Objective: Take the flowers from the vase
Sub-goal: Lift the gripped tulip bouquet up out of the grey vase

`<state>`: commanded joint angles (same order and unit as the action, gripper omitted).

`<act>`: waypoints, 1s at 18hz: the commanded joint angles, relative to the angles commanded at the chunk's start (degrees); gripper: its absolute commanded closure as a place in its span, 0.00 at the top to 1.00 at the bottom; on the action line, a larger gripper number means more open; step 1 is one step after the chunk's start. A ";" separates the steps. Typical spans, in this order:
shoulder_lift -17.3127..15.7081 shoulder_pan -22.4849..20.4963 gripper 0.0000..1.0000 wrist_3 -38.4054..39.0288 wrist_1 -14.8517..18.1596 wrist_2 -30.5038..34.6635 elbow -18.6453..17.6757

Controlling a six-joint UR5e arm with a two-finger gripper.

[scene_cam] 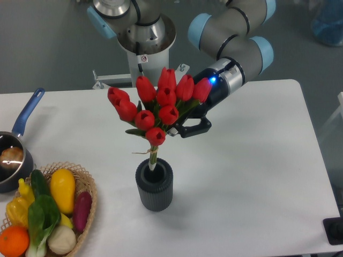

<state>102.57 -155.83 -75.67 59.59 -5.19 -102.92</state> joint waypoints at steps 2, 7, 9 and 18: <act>0.09 -0.18 0.47 0.09 0.00 -0.09 0.26; 0.18 -1.49 0.47 2.01 0.00 -0.79 1.58; 0.18 -2.28 0.47 4.73 0.00 -0.70 2.98; 0.97 -3.43 0.46 5.63 -0.35 2.29 5.27</act>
<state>103.53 -159.26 -70.05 59.24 -2.90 -97.65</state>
